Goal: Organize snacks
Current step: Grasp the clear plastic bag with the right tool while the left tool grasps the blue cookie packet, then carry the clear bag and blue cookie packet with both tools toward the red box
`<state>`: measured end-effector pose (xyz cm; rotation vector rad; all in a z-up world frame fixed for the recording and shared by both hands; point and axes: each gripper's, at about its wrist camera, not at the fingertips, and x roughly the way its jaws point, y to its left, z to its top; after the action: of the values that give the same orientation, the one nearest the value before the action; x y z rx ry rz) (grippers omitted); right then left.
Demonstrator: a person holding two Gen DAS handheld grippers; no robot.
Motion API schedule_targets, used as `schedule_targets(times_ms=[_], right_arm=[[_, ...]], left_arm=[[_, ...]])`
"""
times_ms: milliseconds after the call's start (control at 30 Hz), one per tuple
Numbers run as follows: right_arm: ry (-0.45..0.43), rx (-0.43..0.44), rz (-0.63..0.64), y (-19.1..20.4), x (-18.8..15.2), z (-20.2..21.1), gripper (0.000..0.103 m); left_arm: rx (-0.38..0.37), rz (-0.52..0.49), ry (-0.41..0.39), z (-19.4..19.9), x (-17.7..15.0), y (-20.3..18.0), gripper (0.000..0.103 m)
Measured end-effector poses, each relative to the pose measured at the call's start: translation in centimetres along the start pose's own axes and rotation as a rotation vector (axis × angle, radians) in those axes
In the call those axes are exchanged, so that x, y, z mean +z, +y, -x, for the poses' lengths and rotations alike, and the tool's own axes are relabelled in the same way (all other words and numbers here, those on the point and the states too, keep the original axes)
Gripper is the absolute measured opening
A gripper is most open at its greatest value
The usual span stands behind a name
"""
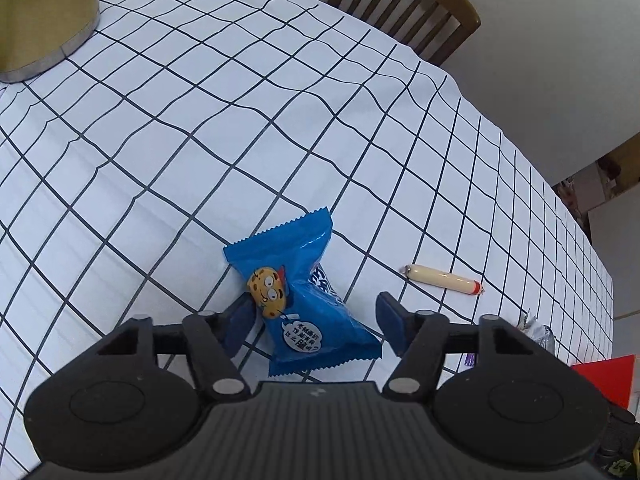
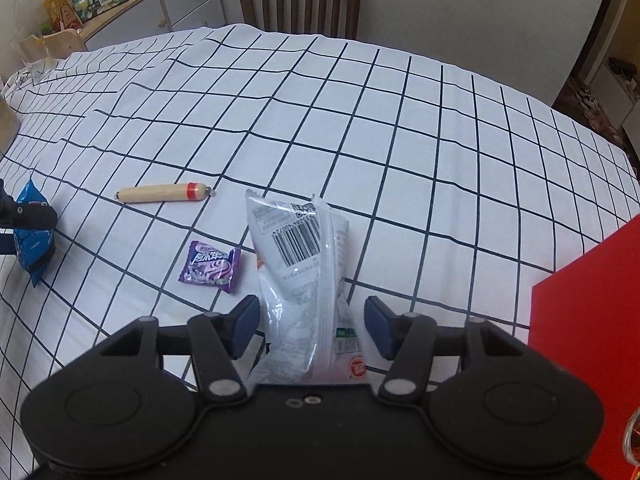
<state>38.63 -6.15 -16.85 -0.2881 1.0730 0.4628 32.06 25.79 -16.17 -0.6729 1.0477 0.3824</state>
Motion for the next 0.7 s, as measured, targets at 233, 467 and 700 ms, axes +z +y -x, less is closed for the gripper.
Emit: schedule_targets(times_ms=[233,467,700], right_arm=[[-0.003,-0.003,0.0,0.3,-0.3,0.0,0.045],[-0.004,-0.007,0.002,1.0,-1.2,0.6,0.036],[-0.012,-0.005,-0.013,1.6,-3.2,2.2,0.031]], left_arm=[[0.006,0.009,-0.004,0.2,0.0,0.2,0.045],[0.013,-0.017,-0.002,0.7,-0.4,0.0,0.039],[0.005,-0.052,0.005,1.6,-1.8,-0.1,0.038]])
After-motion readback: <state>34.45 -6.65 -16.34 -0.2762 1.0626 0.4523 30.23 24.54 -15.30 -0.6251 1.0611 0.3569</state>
